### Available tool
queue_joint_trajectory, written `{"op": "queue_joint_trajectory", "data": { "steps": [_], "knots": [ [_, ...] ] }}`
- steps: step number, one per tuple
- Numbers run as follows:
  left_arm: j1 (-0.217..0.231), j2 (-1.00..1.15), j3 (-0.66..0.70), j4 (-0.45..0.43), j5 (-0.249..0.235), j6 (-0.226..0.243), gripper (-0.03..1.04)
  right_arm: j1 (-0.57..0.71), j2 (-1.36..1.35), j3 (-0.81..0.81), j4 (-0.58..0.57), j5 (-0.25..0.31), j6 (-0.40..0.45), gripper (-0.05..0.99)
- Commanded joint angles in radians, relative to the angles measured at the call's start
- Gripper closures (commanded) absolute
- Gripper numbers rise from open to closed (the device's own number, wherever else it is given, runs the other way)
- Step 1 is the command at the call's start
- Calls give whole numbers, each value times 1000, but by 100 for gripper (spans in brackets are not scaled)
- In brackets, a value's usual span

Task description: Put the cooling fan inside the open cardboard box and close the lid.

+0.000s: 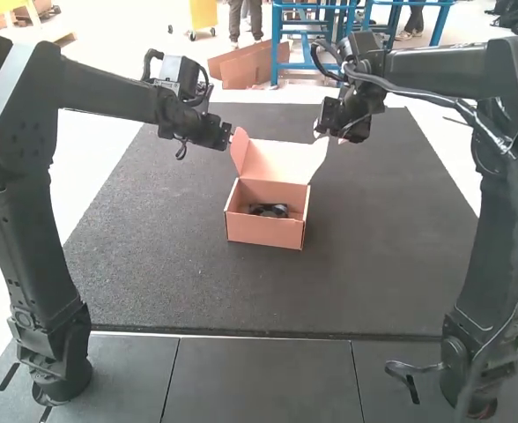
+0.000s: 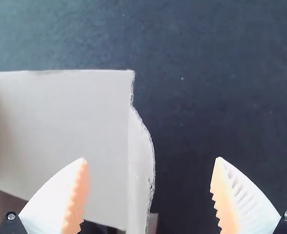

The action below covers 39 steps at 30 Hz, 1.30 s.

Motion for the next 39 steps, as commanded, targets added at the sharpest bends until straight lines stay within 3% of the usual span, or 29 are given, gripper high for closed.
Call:
{"op": "queue_joint_trajectory", "data": {
  "steps": [1,6,12,22,39],
  "knots": [
    [-4,4,31,4,7,-10,4,-9,1,34,2,-22,1,38],
    [-5,4,30,3,7,-10,4,-6,4,37,-13,-31,1,41],
    [-5,4,31,3,7,-10,4,-6,4,34,-19,-36,1,59],
    [-5,4,36,-5,7,-9,4,-4,4,26,-18,-36,-5,72],
    [-4,4,36,-25,7,-9,4,-4,18,0,-16,-46,-6,76]
  ]
}}
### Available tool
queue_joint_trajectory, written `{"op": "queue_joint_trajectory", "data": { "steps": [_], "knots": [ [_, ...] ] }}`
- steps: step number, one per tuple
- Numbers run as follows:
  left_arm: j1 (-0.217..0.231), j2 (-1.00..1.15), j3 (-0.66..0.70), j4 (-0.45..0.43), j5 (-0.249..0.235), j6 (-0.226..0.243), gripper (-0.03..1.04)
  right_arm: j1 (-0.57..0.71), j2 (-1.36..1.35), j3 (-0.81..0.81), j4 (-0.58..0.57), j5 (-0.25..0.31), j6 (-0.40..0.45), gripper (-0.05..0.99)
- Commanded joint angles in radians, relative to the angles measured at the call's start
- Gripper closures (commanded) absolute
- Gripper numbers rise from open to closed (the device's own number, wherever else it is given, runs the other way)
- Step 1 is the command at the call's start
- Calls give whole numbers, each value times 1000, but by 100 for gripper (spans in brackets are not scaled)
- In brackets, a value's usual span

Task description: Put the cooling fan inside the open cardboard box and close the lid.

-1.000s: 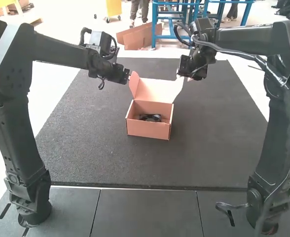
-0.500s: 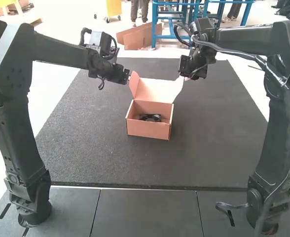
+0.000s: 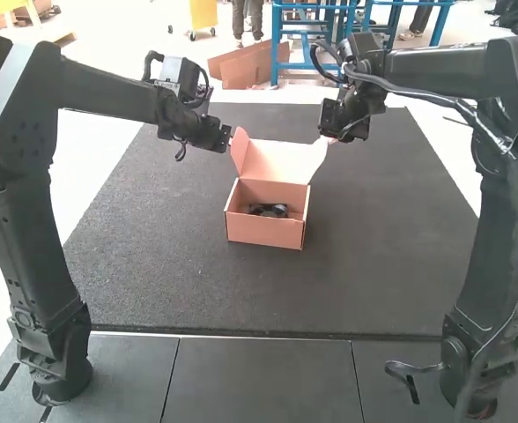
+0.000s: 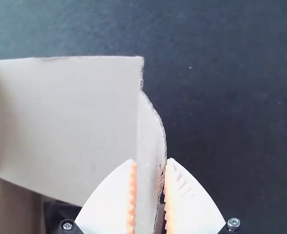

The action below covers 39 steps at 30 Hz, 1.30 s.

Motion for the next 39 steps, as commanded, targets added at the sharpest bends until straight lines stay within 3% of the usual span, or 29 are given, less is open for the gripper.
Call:
{"op": "queue_joint_trajectory", "data": {
  "steps": [1,4,13,19,39],
  "knots": [
    [-5,4,37,3,7,-4,4,-5,20,0,3,-11,-5,76],
    [-5,4,37,3,7,-6,4,-5,23,0,3,-14,-5,82],
    [-1,4,36,3,7,-4,4,-5,39,0,3,-17,-4,83],
    [-1,4,34,3,7,-4,4,-5,44,5,4,-20,-4,93],
    [-5,1,37,6,7,-6,4,74,15,26,-51,-24,-45,95]
  ]
}}
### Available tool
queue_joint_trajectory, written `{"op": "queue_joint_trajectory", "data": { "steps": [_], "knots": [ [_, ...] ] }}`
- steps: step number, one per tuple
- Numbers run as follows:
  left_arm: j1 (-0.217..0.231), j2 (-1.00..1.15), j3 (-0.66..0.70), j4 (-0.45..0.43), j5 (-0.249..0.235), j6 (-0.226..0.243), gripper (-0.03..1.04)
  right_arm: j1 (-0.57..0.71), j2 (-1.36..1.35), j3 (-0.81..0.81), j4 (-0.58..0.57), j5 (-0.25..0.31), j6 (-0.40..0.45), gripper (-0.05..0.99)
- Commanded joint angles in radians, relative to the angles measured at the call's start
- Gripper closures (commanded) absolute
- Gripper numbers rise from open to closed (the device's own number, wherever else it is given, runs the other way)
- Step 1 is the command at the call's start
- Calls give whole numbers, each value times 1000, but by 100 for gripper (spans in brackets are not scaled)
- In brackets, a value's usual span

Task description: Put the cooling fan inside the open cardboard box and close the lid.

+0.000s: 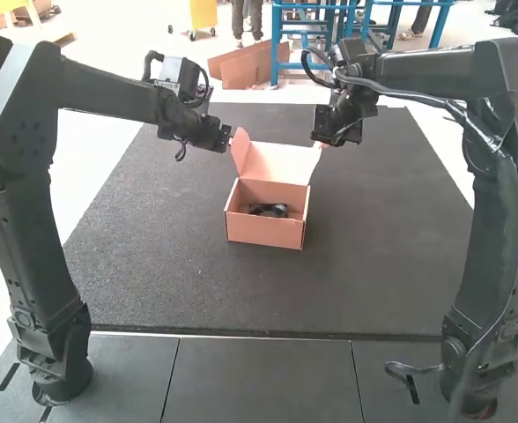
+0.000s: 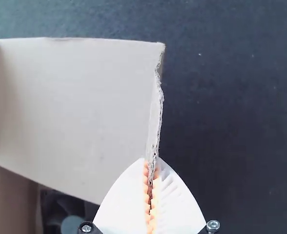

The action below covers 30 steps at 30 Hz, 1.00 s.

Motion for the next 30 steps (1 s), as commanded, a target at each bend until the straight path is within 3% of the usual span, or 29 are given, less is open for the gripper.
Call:
{"op": "queue_joint_trajectory", "data": {
  "steps": [1,9,30],
  "knots": [
    [-5,0,37,5,7,-6,4,45,-24,4,-27,-20,-20,95],
    [-5,-10,43,-20,7,-6,4,73,-32,2,-61,-23,-24,95],
    [-58,-86,37,-170,6,-7,4,113,-66,-11,-158,-51,-27,95]
  ]
}}
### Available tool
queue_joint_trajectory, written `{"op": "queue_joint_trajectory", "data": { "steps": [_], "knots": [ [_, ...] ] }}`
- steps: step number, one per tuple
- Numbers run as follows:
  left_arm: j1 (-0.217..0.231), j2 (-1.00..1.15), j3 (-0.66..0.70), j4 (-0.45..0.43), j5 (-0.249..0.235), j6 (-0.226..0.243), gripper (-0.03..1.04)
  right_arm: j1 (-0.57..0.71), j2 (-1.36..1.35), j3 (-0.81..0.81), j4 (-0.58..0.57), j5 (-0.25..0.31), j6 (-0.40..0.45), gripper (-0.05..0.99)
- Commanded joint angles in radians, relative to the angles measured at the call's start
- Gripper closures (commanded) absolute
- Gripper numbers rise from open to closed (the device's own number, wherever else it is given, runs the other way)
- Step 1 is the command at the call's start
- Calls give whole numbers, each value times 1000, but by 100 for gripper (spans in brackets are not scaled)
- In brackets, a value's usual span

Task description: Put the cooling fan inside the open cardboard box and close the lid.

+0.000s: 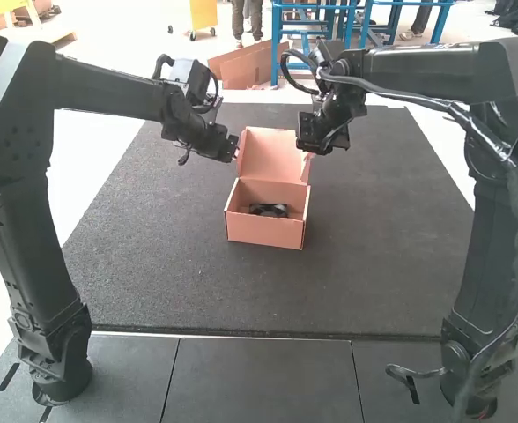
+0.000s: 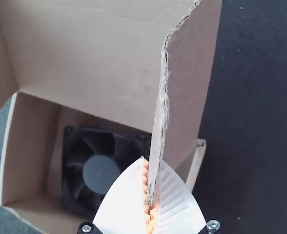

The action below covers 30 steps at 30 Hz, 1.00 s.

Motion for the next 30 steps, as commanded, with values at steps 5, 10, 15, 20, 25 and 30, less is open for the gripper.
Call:
{"op": "queue_joint_trajectory", "data": {
  "steps": [5,10,15,20,25,30],
  "knots": [
    [-7,-78,16,-28,2,1,4,31,-34,-21,-39,-25,-15,95],
    [-8,-96,-5,-28,2,0,4,31,-42,-33,-46,-23,-19,95],
    [-33,-114,-42,-26,2,-2,4,31,-54,-47,-55,-23,-21,95],
    [-59,-131,-74,-20,2,-22,4,31,-65,-65,-62,-23,-26,95],
    [-74,-136,-82,-23,2,-25,4,41,-71,-85,-75,-23,-29,95],
    [-74,-144,-82,-31,2,-25,4,61,-71,-97,-93,-26,-46,95]
  ]
}}
